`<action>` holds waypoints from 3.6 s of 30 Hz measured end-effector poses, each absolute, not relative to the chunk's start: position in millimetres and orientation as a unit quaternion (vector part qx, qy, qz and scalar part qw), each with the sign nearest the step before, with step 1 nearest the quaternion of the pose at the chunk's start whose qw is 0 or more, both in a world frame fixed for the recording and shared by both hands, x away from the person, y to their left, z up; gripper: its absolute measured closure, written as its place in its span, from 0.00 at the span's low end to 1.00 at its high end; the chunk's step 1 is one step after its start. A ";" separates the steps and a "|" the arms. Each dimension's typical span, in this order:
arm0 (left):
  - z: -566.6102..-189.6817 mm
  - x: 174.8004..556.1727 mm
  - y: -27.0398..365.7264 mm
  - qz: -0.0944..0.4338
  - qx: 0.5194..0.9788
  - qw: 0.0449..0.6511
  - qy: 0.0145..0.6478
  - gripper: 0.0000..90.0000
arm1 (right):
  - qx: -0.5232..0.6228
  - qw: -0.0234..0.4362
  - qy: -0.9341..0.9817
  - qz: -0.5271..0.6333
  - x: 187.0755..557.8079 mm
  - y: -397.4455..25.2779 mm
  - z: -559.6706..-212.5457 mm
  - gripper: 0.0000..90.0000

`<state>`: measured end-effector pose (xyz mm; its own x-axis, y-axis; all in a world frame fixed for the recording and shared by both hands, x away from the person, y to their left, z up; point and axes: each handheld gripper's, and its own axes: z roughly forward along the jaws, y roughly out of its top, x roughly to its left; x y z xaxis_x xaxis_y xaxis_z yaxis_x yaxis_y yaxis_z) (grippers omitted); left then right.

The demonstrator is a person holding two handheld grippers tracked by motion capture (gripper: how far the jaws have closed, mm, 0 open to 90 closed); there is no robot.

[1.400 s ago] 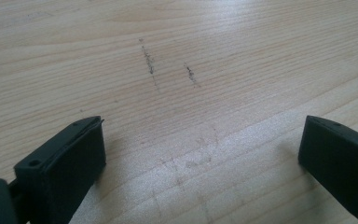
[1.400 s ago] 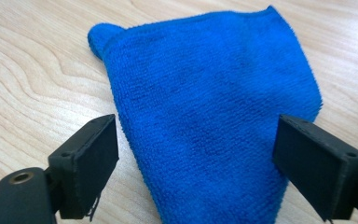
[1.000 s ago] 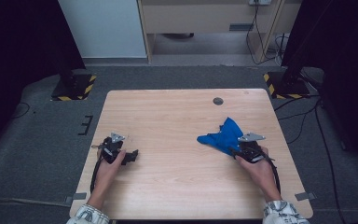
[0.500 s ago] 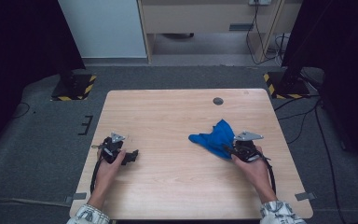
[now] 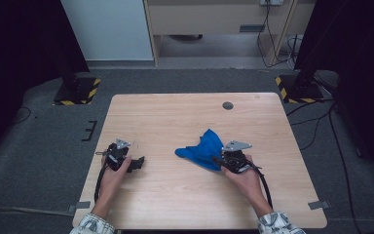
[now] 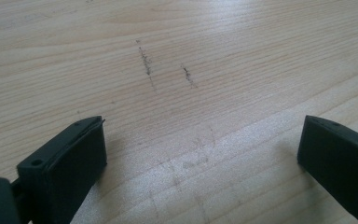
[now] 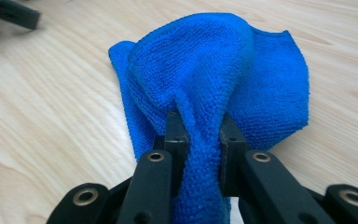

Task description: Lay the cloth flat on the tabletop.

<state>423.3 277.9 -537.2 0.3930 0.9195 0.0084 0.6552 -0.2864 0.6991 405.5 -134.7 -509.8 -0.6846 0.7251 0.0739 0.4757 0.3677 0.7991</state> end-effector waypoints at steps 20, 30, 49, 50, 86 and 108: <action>-537.2 423.2 277.7 0.211 0.774 0.313 0.509 0.01 | 0.351 0.137 0.825 0.421 388.6 -85.5 -514.3 0.86; -537.2 423.2 277.4 0.211 0.774 0.313 0.508 0.01 | 0.343 0.127 0.831 0.420 381.9 -78.8 -514.6 0.85; -537.2 422.7 277.0 0.211 0.773 0.314 0.509 0.01 | 0.347 0.147 0.833 0.405 373.2 -84.3 -497.5 0.23; -537.1 422.6 277.0 0.211 0.774 0.313 0.509 0.01 | 0.346 0.146 0.833 0.406 373.2 -85.1 -496.1 0.23; -537.2 422.6 275.3 0.210 0.776 0.315 0.505 0.01 | 0.383 0.163 0.829 0.374 481.9 -86.5 -496.1 0.78; -537.2 422.7 274.3 0.209 0.778 0.315 0.502 0.01 | 0.390 0.127 0.849 0.333 510.3 -49.5 -519.1 0.52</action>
